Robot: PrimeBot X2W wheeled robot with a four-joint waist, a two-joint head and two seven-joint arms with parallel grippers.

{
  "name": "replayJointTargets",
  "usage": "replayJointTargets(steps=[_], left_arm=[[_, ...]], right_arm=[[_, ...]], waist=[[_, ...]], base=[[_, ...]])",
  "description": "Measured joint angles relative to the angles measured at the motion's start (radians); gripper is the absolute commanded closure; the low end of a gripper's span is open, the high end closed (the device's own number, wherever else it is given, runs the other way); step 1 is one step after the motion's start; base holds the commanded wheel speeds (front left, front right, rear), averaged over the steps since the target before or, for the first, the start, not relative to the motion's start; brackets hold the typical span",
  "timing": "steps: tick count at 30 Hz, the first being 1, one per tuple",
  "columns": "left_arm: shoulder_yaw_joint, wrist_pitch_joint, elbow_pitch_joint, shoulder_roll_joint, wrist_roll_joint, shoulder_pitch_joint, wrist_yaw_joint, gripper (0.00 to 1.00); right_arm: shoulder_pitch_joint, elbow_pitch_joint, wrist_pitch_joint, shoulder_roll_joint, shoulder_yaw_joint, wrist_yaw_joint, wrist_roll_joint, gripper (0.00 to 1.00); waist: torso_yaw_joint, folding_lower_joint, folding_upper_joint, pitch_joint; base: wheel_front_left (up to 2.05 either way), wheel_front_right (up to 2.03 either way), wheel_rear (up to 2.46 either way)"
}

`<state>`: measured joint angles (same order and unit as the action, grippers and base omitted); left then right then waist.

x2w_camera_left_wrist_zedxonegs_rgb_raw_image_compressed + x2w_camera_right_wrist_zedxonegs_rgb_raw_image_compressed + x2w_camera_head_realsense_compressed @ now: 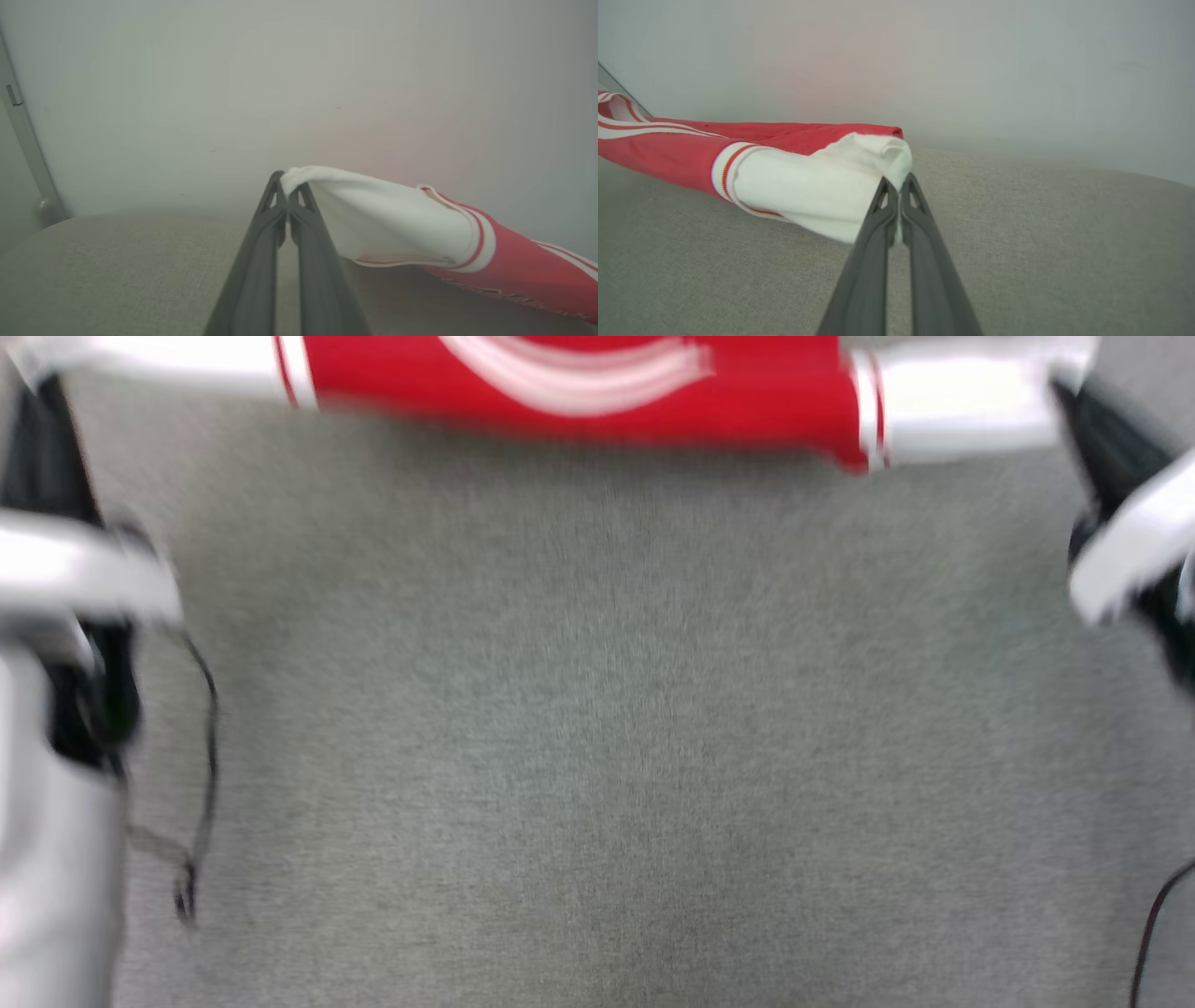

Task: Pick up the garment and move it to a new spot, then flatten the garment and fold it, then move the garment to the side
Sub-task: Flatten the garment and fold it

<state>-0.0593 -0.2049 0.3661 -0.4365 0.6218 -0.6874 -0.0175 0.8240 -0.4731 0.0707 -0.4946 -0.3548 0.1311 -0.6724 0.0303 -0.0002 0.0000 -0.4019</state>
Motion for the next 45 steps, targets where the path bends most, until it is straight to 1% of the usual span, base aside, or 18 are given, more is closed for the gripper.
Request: replayJointTargets(steps=[4, 7, 11, 13, 16, 20, 25, 27, 32, 33, 34, 35, 36, 41, 42, 43, 44, 45], left_arm=[[0.000, 0.016, -0.068, 0.009, 0.014, 0.208, 0.026, 1.00], [0.002, 0.044, -0.121, 0.015, 0.030, 0.348, 0.049, 1.00], [-0.004, 0.080, -0.195, 0.022, 0.035, 0.527, 0.086, 1.00], [0.000, 0.096, -0.232, 0.022, 0.037, 0.600, 0.110, 1.00], [-0.004, 0.125, -0.287, 0.011, 0.028, 0.702, 0.143, 1.00], [-0.017, 0.160, -0.353, 0.010, 0.023, 0.814, 0.178, 1.00], [-0.010, 0.167, -0.383, 0.038, 0.028, 0.937, 0.227, 1.00], [-0.008, 0.165, -0.385, 0.048, 0.036, 0.970, 0.236, 1.00], [-0.020, 0.156, -0.379, 0.083, 0.053, 1.022, 0.242, 1.00], [-0.023, 0.153, -0.375, 0.091, 0.057, 1.024, 0.242, 1.00], [-0.028, 0.151, -0.373, 0.099, 0.060, 1.024, 0.240, 1.00], [-0.033, 0.149, -0.372, 0.104, 0.062, 1.022, 0.237, 1.00], [-0.036, 0.149, -0.370, 0.107, 0.063, 1.018, 0.236, 1.00], [-0.057, 0.143, -0.375, 0.106, 0.050, 0.993, 0.229, 1.00], [-0.064, 0.143, -0.378, 0.103, 0.040, 0.986, 0.229, 1.00], [-0.067, 0.144, -0.388, 0.102, 0.035, 0.979, 0.229, 1.00], [-0.067, 0.144, -0.388, 0.102, 0.035, 0.979, 0.229, 1.00], [-0.071, 0.143, -0.399, 0.102, 0.033, 0.967, 0.229, 1.00]], right_arm=[[-0.196, 0.054, 0.032, 0.015, 0.076, 0.000, 0.008, 1.00], [-0.338, 0.095, 0.059, 0.041, 0.133, 0.000, 0.021, 1.00], [-0.503, 0.165, 0.082, 0.056, 0.203, 0.000, 0.124, 1.00], [-0.581, 0.208, 0.117, 0.085, 0.224, 0.000, 0.167, 1.00], [-0.698, 0.280, 0.160, 0.147, 0.276, 0.000, 0.201, 1.00], [-0.840, 0.372, 0.196, 0.211, 0.357, 0.000, 0.252, 1.00], [-1.024, 0.438, 0.224, 0.302, 0.471, 0.000, 0.296, 1.00], [-1.080, 0.453, 0.235, 0.334, 0.506, 0.000, 0.308, 1.00], [-1.146, 0.455, 0.247, 0.375, 0.523, 0.000, 0.334, 1.00], [-1.153, 0.447, 0.249, 0.379, 0.523, 0.000, 0.335, 0.87], [-1.157, 0.439, 0.257, 0.379, 0.521, 0.000, 0.338, 0.62], [-1.158, 0.436, 0.259, 0.380, 0.519, 0.000, 0.335, 0.11], [-1.156, 0.437, 0.265, 0.381, 0.518, 0.000, 0.327, 0.00], [-1.101, 0.461, 0.283, 0.366, 0.523, 0.000, 0.299, 0.00], [-1.068, 0.466, 0.286, 0.357, 0.529, 0.000, 0.292, 0.00], [-0.992, 0.466, 0.292, 0.336, 0.541, 0.000, 0.289, 0.00], [-0.992, 0.466, 0.292, 0.336, 0.541, 0.000, 0.289, 0.00], [-0.894, 0.437, 0.302, 0.325, 0.553, 0.000, 0.276, 0.00]], waist=[[-0.004, -0.0001, 0.0000, 0.096], [-0.008, -0.0002, 0.0000, 0.162], [-0.010, -0.0003, 0.0000, 0.233], [-0.010, -0.0003, 0.0000, 0.261], [-0.009, -0.0003, 0.0000, 0.294], [-0.015, -0.0002, 0.0000, 0.318], [-0.034, -0.0003, 0.0000, 0.341], [-0.044, -0.0002, 0.0000, 0.347], [-0.059, -0.0001, 0.0000, 0.349], [-0.062, 0.0000, 0.0000, 0.349], [-0.067, -0.0001, 0.0000, 0.348], [-0.072, -0.0001, 0.0000, 0.347], [-0.077, 0.0000, 0.0000, 0.347], [-0.093, 0.0001, 0.0000, 0.341], [-0.097, 0.0001, 0.0000, 0.339], [-0.102, 0.0000, 0.0000, 0.330], [-0.102, 0.0000, 0.0000, 0.330], [-0.105, 0.0002, 0.0000, 0.318]], base=[[0.00, 0.00, 0.00], [0.00, 0.00, 0.00], [0.00, 0.00, 0.00], [0.00, 0.00, 0.00], [0.00, 0.00, 0.00], [0.00, 0.00, 0.00], [0.00, 0.00, 0.00], [0.00, 0.00, 0.00], [0.00, 0.00, 0.00], [0.00, 0.00, 0.00], [0.00, 0.00, 0.00], [0.00, 0.00, 0.00], [0.00, 0.00, 0.00], [0.00, 0.00, 0.00], [0.00, 0.00, 0.00], [0.00, 0.00, 0.00], [0.00, 0.00, 0.00], [0.00, 0.00, 0.00]])
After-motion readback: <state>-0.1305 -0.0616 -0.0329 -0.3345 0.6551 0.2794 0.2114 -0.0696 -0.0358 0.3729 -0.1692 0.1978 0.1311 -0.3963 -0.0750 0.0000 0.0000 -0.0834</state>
